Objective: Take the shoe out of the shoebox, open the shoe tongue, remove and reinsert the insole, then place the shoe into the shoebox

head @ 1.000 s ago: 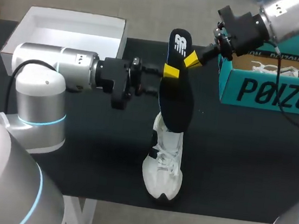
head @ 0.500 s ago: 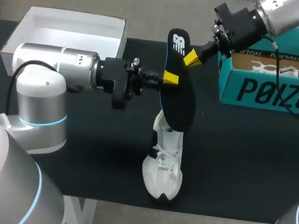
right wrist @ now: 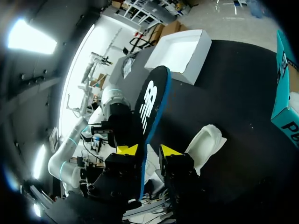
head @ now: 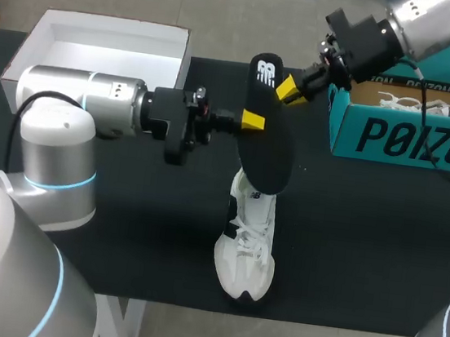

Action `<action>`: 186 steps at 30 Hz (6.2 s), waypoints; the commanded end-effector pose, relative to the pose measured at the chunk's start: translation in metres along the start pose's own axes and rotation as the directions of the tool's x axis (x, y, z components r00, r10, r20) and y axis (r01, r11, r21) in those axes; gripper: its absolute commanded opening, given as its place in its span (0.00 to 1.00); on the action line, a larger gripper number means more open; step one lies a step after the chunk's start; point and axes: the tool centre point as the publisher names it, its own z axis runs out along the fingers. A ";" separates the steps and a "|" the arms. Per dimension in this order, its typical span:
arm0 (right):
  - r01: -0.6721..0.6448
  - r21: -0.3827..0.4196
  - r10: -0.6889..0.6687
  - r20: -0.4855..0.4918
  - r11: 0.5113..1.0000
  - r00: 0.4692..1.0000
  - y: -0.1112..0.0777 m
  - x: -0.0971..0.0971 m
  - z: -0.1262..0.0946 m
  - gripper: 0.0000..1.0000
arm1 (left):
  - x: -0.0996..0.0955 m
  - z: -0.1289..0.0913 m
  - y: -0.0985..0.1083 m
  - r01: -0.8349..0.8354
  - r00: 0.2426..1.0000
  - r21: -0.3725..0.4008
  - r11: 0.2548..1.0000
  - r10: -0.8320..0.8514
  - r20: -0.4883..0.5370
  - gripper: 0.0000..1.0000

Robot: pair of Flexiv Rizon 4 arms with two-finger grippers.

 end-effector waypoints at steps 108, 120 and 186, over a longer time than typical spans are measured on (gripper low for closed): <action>0.231 0.020 -0.196 0.600 0.973 0.776 -0.096 0.131 -0.117 1.00 | 0.035 -0.008 0.018 1.000 0.027 -0.004 0.027 -0.994 -0.107 0.00; 0.231 0.020 -0.196 0.600 0.973 0.776 -0.096 0.131 -0.117 1.00 | 0.026 -0.008 0.015 0.985 0.127 0.132 0.111 -0.985 -0.119 0.00; 0.231 0.020 -0.196 0.600 0.973 0.776 -0.096 0.131 -0.117 1.00 | 0.047 -0.009 0.065 0.727 -0.604 0.188 -0.660 -0.745 -0.282 0.00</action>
